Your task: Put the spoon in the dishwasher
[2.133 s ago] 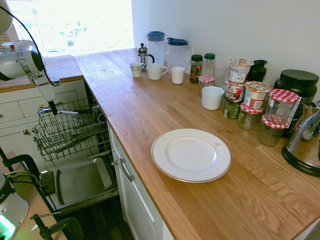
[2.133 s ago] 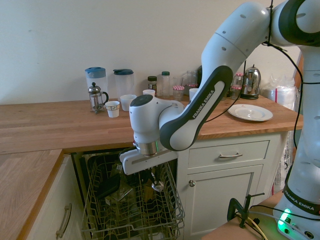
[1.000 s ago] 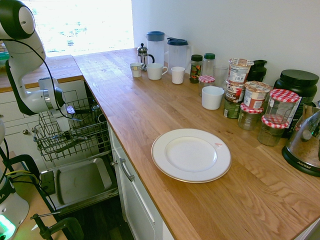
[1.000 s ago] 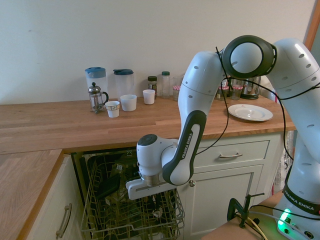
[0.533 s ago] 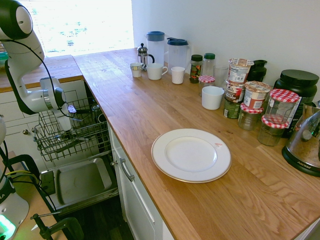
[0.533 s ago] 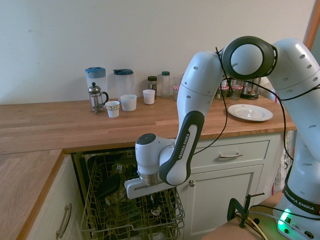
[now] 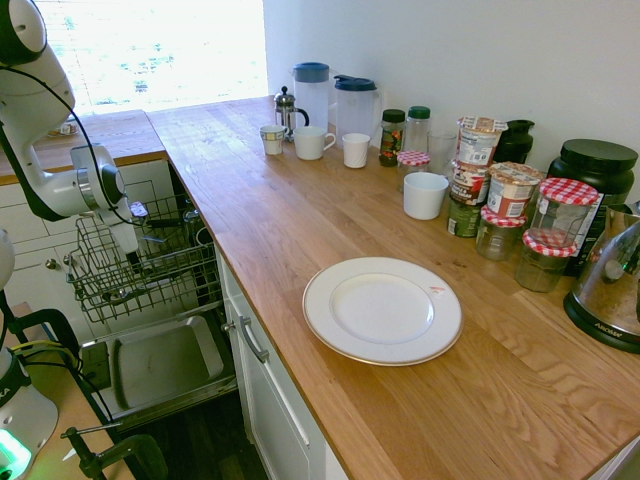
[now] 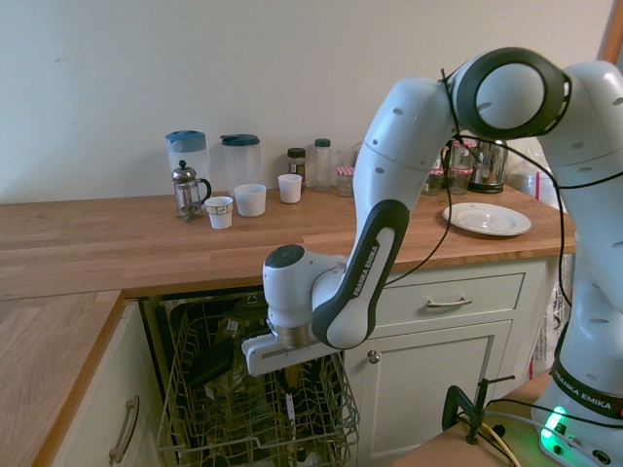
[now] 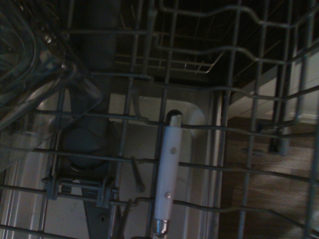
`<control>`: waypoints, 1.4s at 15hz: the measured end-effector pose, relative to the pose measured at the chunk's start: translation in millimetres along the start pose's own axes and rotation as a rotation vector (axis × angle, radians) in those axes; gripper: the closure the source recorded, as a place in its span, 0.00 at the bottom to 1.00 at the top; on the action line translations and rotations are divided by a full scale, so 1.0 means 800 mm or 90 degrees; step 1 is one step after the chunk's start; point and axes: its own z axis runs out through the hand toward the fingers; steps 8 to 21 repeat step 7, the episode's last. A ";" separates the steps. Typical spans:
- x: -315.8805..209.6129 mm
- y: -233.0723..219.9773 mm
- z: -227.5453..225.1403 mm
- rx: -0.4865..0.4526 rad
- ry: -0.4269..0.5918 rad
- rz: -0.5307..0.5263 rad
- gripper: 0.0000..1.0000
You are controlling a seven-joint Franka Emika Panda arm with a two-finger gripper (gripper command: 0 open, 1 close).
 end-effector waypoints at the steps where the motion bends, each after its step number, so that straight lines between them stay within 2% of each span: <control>1: 0.006 0.003 -0.022 -0.001 0.008 0.002 0.00; 7: 0.024 0.030 -0.162 0.006 0.052 0.006 0.00; 21: 0.024 0.030 -0.162 0.006 0.052 0.006 0.00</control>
